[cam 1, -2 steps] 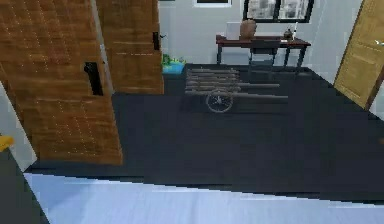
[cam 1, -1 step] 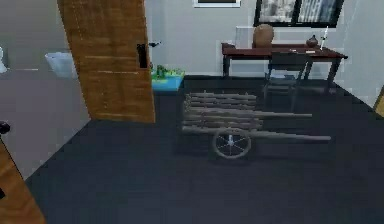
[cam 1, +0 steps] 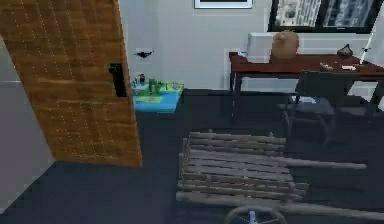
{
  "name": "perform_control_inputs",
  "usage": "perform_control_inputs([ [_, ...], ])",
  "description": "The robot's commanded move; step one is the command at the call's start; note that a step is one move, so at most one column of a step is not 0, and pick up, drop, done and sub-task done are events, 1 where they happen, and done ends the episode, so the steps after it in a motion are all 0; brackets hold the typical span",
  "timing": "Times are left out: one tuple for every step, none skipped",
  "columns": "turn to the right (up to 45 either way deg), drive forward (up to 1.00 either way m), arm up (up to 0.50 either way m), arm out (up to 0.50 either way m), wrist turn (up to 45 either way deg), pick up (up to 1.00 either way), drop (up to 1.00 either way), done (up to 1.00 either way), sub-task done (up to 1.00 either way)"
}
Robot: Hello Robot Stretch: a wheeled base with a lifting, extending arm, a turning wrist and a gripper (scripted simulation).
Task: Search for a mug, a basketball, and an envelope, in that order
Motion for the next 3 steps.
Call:
perform_control_inputs([
  [-36.0, 0.00, 0.00, 0.00, 0.0, 0.00, 0.00, 0.00, 0.00],
  [0.0, 0.60, 0.00, 0.00, 0.0, 0.00, 0.00, 0.00, 0.00],
  [-45.0, 0.00, 0.00, 0.00, 0.0, 0.00, 0.00, 0.00, 0.00],
])
